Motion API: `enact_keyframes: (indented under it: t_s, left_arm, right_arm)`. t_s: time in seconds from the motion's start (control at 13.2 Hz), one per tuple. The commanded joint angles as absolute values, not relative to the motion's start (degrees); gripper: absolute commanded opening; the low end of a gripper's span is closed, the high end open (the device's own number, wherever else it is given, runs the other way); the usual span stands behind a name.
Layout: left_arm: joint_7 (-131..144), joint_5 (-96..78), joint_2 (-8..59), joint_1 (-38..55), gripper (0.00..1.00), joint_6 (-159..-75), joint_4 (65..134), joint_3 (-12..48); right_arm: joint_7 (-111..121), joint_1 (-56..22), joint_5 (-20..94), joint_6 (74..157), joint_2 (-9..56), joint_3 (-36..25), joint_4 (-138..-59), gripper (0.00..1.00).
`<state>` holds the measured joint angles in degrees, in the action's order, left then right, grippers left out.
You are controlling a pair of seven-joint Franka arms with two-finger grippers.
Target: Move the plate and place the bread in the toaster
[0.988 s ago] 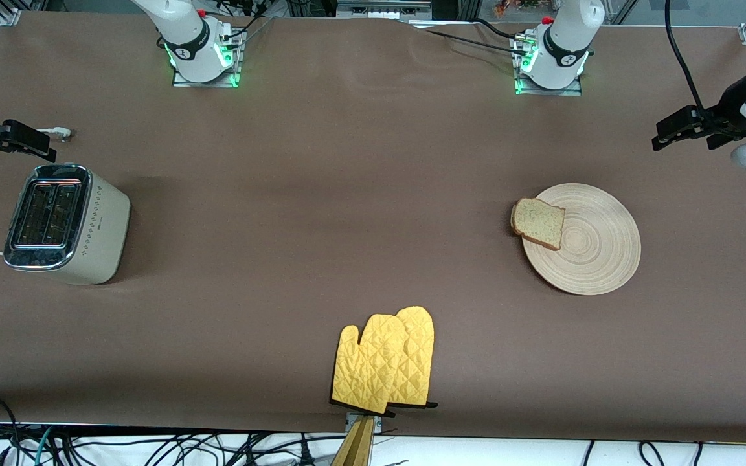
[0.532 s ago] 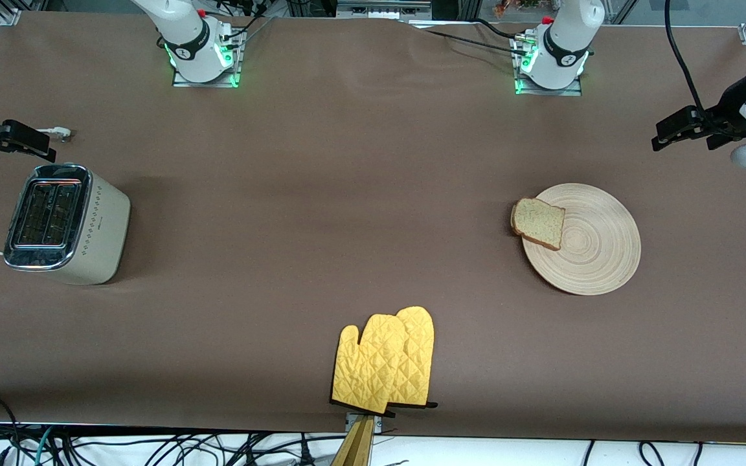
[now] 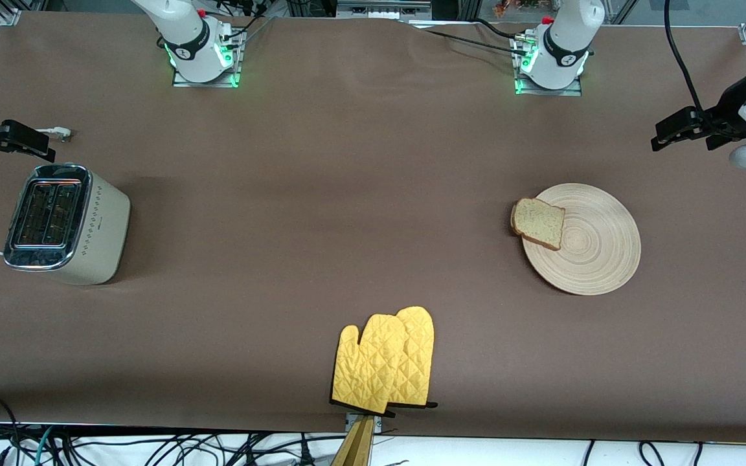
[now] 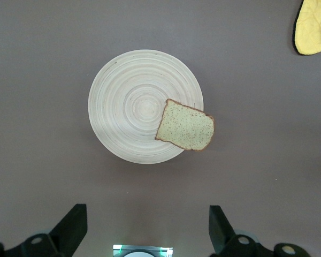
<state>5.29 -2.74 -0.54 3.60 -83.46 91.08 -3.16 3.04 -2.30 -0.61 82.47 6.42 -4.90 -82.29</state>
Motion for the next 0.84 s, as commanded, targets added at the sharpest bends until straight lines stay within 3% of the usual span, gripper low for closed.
enact_keyframes:
  t_s: [0.0,0.76]
  left_arm:
    - [5.0,-3.0,-0.2,3.8,1.00,-82.4,89.8,-3.5]
    - [4.9,-3.0,0.1,3.7,1.00,-82.4,90.0,-3.5]
  right_arm:
    - [3.1,-1.8,-0.4,82.1,6.9,-4.8,-81.1,1.00]
    - [3.3,-1.9,-0.4,82.4,7.1,-4.7,-80.9,1.00]
